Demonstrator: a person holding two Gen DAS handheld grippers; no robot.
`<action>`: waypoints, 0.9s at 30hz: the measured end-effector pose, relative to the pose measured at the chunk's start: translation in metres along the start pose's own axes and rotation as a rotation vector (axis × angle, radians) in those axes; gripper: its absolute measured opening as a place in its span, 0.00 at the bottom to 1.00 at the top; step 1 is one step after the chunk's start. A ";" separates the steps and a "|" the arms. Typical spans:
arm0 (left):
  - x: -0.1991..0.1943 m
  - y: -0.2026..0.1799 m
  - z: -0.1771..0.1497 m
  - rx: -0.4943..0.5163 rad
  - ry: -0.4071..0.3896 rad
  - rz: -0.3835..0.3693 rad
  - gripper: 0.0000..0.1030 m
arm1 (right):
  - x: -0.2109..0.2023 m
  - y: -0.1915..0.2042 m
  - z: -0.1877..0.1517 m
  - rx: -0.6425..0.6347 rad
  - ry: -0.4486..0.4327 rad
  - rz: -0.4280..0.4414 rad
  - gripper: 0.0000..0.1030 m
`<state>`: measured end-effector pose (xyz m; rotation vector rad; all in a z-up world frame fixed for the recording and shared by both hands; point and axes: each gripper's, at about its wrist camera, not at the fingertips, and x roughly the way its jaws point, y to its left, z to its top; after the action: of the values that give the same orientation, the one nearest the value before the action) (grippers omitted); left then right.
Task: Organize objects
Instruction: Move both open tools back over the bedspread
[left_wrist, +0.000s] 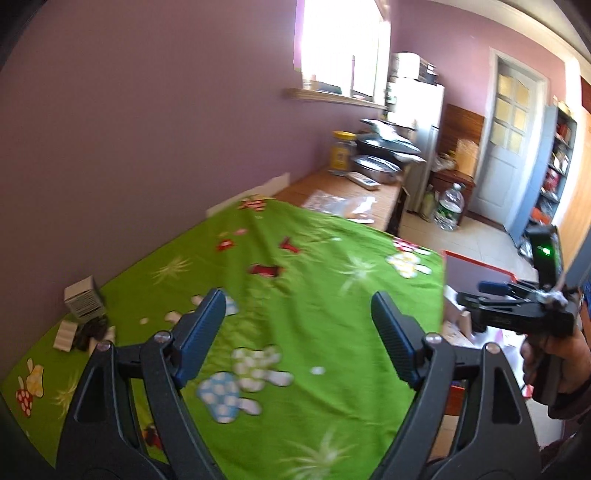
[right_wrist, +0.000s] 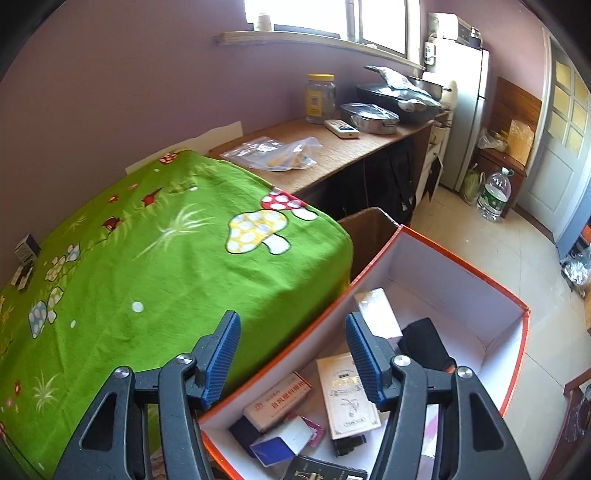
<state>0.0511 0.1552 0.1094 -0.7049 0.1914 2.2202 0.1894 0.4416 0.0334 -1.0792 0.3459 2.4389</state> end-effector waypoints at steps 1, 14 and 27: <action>0.000 0.008 -0.001 -0.014 -0.001 0.008 0.81 | 0.001 0.003 0.001 -0.004 -0.002 0.003 0.60; -0.005 0.121 -0.016 -0.258 -0.077 0.135 0.81 | 0.005 0.054 0.013 -0.086 -0.044 -0.004 0.76; -0.008 0.174 -0.040 -0.375 -0.096 0.231 0.81 | 0.013 0.127 0.030 -0.170 -0.085 0.076 0.81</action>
<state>-0.0538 0.0172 0.0660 -0.8047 -0.2082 2.5374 0.0996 0.3475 0.0497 -1.0436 0.1566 2.6113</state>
